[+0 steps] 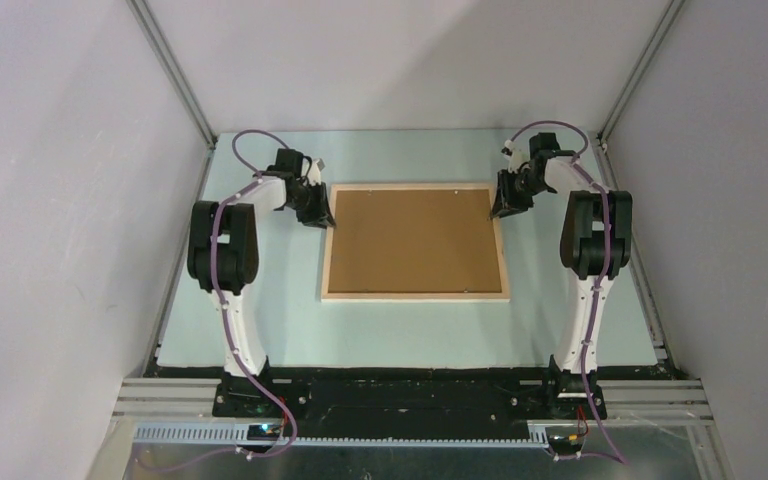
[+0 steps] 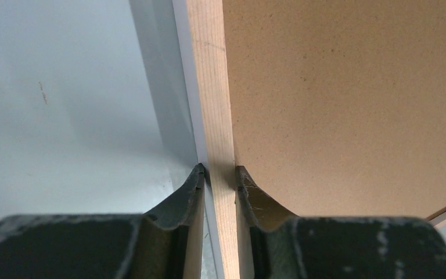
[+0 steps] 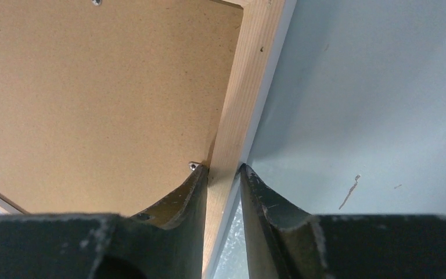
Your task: Put the photo into the frame
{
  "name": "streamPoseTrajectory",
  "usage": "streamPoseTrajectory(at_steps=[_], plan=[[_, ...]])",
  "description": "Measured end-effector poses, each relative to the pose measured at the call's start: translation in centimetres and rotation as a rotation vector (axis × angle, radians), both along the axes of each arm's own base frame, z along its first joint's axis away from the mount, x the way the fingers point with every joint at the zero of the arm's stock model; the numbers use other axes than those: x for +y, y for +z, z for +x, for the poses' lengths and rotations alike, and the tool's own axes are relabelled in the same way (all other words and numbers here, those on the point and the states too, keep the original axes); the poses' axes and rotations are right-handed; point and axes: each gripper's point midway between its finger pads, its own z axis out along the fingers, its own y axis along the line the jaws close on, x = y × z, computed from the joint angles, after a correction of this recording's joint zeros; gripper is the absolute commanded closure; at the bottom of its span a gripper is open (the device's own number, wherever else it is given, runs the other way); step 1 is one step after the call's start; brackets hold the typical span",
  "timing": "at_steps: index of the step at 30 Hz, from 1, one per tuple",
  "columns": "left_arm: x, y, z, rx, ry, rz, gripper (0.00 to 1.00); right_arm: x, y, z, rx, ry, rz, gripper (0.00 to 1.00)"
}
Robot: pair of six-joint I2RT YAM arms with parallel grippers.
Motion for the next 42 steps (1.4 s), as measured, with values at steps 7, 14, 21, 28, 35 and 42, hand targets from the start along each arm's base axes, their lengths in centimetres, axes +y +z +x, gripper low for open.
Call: streamPoseTrajectory(at_steps=[7,14,21,28,35,42], plan=[[0.2,-0.1,0.0,-0.001,0.004,0.009,0.72,0.1,0.6,0.3,-0.029,-0.001,-0.001,0.50],[0.5,0.6,0.2,-0.023,0.002,0.028,0.65,-0.1,3.2,-0.4,-0.093,-0.010,-0.013,0.35],[1.5,5.8,1.0,-0.174,-0.007,0.079,0.54,0.5,7.2,-2.1,-0.198,0.005,-0.029,0.26],[3.9,9.6,-1.8,-0.316,-0.048,0.208,0.38,3.4,9.5,-6.9,-0.289,0.141,-0.087,0.25],[6.0,10.2,-7.6,-0.352,-0.109,0.314,0.21,7.2,11.6,-12.2,-0.380,0.338,-0.104,0.24],[6.9,14.1,-11.5,-0.507,-0.142,0.362,0.12,12.2,9.9,-17.8,-0.388,0.596,-0.159,0.25]])
